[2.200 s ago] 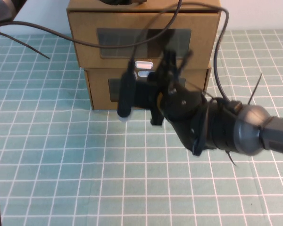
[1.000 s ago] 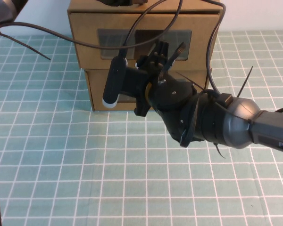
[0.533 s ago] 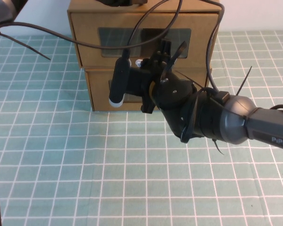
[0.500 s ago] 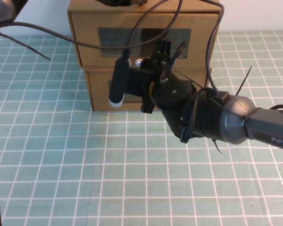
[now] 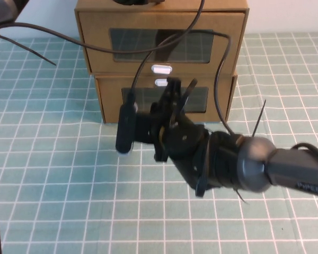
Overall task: Open the shoe box
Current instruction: 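Pull the top drawer of the cardboard box fully open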
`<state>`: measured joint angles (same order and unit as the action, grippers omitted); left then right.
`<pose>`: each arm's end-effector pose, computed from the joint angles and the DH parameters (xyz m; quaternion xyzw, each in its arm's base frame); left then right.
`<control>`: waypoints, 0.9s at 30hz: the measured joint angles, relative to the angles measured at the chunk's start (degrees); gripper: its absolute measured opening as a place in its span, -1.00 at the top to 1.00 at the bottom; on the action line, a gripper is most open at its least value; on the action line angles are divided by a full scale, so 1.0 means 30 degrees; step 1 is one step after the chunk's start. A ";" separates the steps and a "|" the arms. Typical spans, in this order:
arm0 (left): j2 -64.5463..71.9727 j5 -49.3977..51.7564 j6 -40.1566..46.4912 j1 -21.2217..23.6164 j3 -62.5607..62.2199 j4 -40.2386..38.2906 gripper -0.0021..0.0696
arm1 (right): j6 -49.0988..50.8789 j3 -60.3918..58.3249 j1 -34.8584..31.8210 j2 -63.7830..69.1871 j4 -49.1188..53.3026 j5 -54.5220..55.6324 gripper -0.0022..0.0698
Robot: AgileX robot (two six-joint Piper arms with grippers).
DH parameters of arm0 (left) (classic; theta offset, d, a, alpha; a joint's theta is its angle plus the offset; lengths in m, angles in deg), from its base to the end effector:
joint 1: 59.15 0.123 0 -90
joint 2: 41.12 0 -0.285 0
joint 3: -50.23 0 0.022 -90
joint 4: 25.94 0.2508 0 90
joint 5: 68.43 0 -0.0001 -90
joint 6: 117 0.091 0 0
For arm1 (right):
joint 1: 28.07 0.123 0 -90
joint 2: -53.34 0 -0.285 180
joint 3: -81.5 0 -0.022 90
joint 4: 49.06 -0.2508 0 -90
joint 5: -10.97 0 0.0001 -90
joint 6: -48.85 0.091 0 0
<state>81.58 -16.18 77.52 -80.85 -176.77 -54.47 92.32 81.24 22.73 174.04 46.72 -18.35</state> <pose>0.4157 -0.2024 0.3985 0.2231 0.8433 -0.2674 0.4093 0.3139 0.3146 0.2210 -0.5724 0.6128 -0.2257 0.4959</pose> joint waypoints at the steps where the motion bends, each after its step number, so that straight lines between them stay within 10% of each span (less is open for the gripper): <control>1: 0.0000 0.0000 0.0000 0.0000 0.0000 0.0029 0.95 | 0.0083 -0.0251 0.0223 -0.0149 -0.0045 -0.0043 0.96; 11: 0.0000 0.0087 0.0564 0.0000 0.0000 0.0143 0.95 | 0.2174 -0.0527 0.0876 -0.1366 -0.0213 -0.2706 0.90; 18: 0.0000 0.0411 0.0779 0.0000 -0.0157 -0.0038 0.95 | -0.1270 0.0900 0.0067 -0.1366 -0.0220 -0.0885 0.25; 27: 0.0000 0.0761 0.0779 0.0000 -0.0168 -0.0090 0.95 | -0.3922 0.1342 0.0044 -0.0648 -0.0220 -0.1058 0.31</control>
<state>81.58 -13.90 79.86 -80.85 -177.27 -54.75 80.55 85.27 22.87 172.10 46.06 -21.52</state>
